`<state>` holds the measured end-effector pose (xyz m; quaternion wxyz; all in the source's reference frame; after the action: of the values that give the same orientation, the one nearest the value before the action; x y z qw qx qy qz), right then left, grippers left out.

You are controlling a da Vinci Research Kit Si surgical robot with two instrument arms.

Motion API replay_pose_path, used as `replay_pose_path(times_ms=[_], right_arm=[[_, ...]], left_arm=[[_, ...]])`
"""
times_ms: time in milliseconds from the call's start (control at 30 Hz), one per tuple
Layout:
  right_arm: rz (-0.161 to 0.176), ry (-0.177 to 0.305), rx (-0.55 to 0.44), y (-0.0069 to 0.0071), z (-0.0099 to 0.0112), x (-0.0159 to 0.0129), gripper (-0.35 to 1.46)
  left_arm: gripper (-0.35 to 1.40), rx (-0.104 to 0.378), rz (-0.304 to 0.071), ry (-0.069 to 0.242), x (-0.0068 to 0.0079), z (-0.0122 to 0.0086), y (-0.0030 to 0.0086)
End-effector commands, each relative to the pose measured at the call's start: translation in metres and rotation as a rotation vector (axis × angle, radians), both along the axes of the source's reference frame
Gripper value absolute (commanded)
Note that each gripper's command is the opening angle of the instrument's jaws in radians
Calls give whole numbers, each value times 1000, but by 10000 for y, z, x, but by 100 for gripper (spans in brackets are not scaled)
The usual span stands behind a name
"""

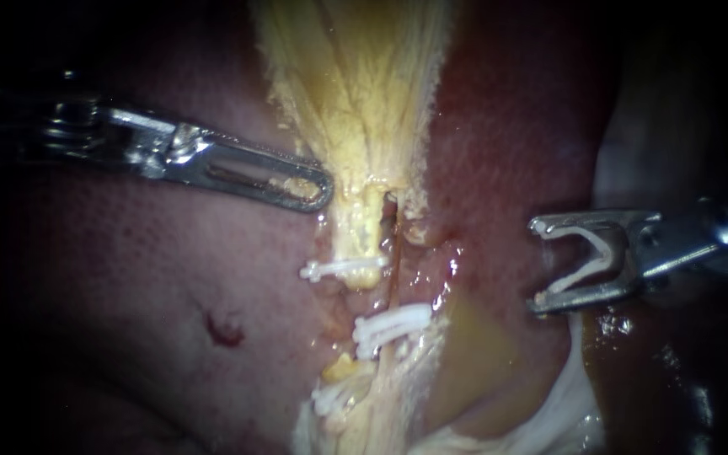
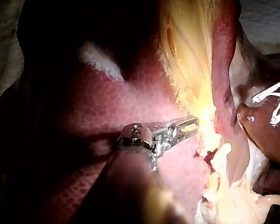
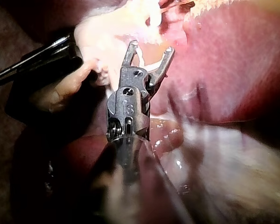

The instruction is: Clipping third clip right tube

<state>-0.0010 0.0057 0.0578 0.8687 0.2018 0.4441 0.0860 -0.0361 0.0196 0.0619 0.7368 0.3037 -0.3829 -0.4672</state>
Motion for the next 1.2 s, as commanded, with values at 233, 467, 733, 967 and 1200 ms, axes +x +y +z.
replay_pose_path(times_ms=[233,467,733,967,1200], right_arm=[[1,-1,0,1,3,-1,50],[1,-1,0,2,3,-1,50],[3,2,2,2,3,4,50],[3,19,37,6,7,25,50],[38,38,123,15,21,49,50]], left_arm=[[-35,7,2,-4,21,-22,7],[-35,-7,-41,7,62,-53,26],[-35,-9,-52,7,74,-58,30],[-35,-9,-53,8,74,-59,29],[-35,-9,-53,8,74,-60,28]])
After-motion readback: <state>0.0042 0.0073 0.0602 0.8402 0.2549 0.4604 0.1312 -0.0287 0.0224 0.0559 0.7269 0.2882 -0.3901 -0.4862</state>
